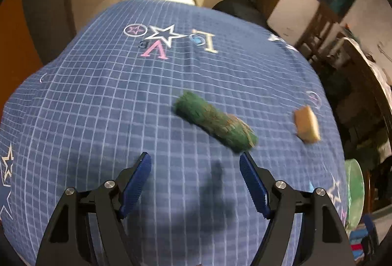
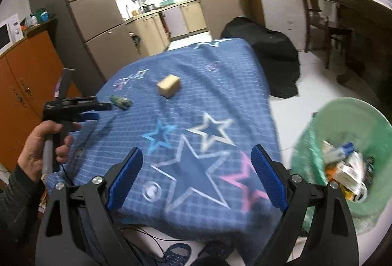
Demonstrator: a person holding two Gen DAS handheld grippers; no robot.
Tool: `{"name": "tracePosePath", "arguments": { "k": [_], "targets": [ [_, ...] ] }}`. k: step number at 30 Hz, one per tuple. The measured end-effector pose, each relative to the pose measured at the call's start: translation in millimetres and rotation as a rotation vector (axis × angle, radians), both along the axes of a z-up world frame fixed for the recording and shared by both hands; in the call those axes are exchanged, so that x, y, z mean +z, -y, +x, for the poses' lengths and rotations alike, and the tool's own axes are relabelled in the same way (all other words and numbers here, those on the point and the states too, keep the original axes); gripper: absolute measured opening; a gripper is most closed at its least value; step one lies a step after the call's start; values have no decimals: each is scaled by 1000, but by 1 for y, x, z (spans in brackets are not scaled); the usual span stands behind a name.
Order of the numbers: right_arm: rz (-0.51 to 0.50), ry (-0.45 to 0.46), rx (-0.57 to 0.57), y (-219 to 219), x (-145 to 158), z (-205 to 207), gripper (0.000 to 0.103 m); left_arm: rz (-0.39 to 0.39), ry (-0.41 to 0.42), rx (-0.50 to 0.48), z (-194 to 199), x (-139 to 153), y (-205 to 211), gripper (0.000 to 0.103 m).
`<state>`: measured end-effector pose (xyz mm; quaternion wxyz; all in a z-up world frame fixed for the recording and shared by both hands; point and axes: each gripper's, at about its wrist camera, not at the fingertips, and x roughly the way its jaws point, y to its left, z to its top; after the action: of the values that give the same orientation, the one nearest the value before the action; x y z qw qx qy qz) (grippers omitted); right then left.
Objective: Collect trash
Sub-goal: 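Move both tools back over the table, then grasp the green scrubber with the left tool while the right tool grasps the beige sponge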
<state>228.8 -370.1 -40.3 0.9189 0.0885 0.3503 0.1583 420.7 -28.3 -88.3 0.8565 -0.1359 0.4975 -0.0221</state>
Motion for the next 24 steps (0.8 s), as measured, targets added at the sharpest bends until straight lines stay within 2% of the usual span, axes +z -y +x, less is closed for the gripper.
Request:
{"name": "tracePosePath", "arguments": {
  "k": [1, 5, 11, 13, 14, 15, 18, 20, 24],
  "targets": [
    [3, 1, 11, -6, 0, 4, 87, -5, -7, 0, 9, -2, 0, 75],
    [12, -7, 24, -17, 0, 13, 87, 92, 6, -20, 39, -3, 17, 80],
    [10, -22, 22, -18, -1, 24, 87, 218, 86, -109, 60, -8, 46, 79],
    [10, -28, 21, -18, -2, 28, 87, 188, 103, -113, 60, -11, 50, 68],
    [11, -30, 24, -17, -2, 29, 87, 186, 114, -113, 60, -10, 51, 56],
    [12, -33, 28, -19, -3, 32, 87, 168, 129, -134, 56, -9, 52, 39],
    [15, -37, 48, -29, -3, 41, 87, 165, 159, -162, 44, -6, 58, 28],
    [19, -39, 64, -37, -4, 49, 87, 112, 162, -170, 37, -6, 53, 18],
    [41, -51, 90, -51, -7, 65, 86, 20, 156, -186, 13, -8, 31, 16]
  ]
}}
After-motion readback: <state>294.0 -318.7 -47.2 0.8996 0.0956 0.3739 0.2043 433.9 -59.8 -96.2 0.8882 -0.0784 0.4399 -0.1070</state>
